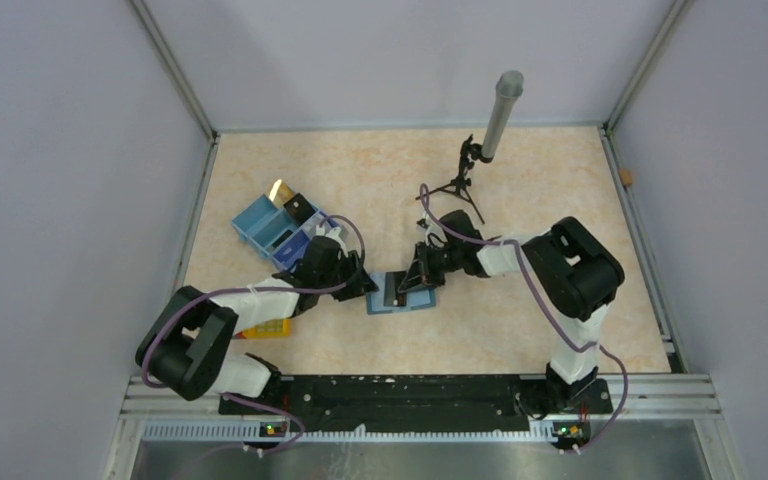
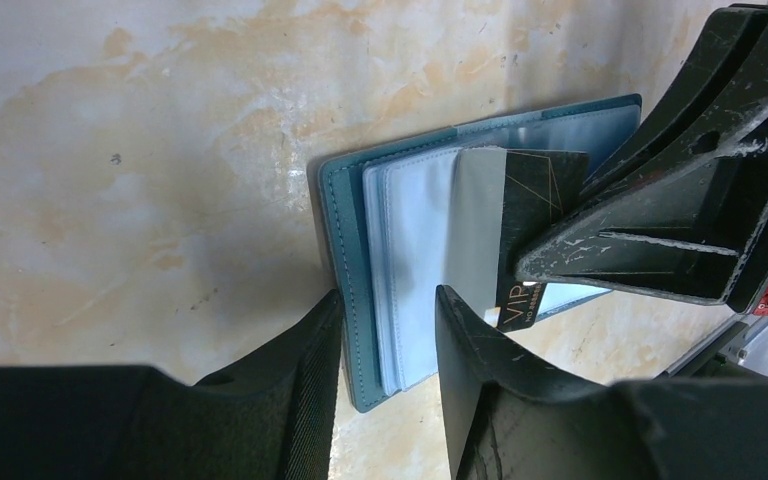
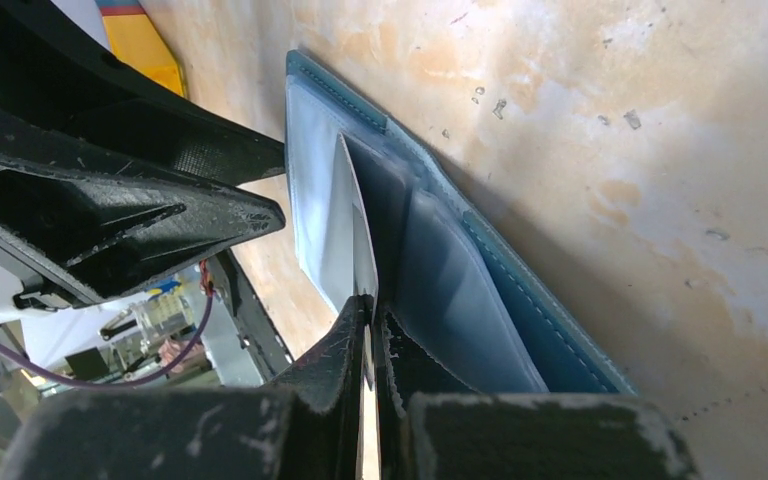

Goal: Put the credit cards into the card holder
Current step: Insert the credit card into the card holder.

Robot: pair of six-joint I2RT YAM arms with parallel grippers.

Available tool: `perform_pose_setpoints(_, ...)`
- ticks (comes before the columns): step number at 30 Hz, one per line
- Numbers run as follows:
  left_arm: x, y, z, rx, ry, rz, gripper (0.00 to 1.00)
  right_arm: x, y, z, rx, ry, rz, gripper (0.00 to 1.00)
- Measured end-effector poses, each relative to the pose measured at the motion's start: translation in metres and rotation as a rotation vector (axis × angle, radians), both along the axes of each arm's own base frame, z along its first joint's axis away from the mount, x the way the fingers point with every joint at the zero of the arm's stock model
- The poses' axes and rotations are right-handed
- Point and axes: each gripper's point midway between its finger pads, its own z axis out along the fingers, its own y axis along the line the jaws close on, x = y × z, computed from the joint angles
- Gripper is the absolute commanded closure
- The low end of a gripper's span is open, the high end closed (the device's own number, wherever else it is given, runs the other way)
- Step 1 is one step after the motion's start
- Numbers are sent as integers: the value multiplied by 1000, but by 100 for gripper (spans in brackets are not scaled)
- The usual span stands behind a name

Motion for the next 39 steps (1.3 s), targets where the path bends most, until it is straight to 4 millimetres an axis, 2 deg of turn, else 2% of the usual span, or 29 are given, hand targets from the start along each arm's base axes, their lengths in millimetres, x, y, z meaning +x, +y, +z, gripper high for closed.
perform_pose_setpoints(4, 0, 0, 0, 1, 0, 0, 60, -1, 2, -1, -9, 9, 5, 97)
perform_pose_setpoints(15, -1, -1, -1, 8, -3, -2, 61, 4, 3, 5, -120, -53, 3, 61)
perform_pose_setpoints(20, -2, -1, -1, 10, -5, -2, 61, 11, -9, 13, -216, -125, -19, 52)
perform_pose_setpoints(25, -3, 0, -1, 9, -9, -6, 59, 15, -21, 21, -294, -194, -35, 49)
perform_pose_setpoints(30, -4, -2, 0, -1, -9, -14, 59, 16, -25, 21, -331, -242, -24, 47)
perform_pose_setpoints(39, -4, -14, 0, -67, 8, -25, 63, 11, -20, 20, -337, -279, 17, 54)
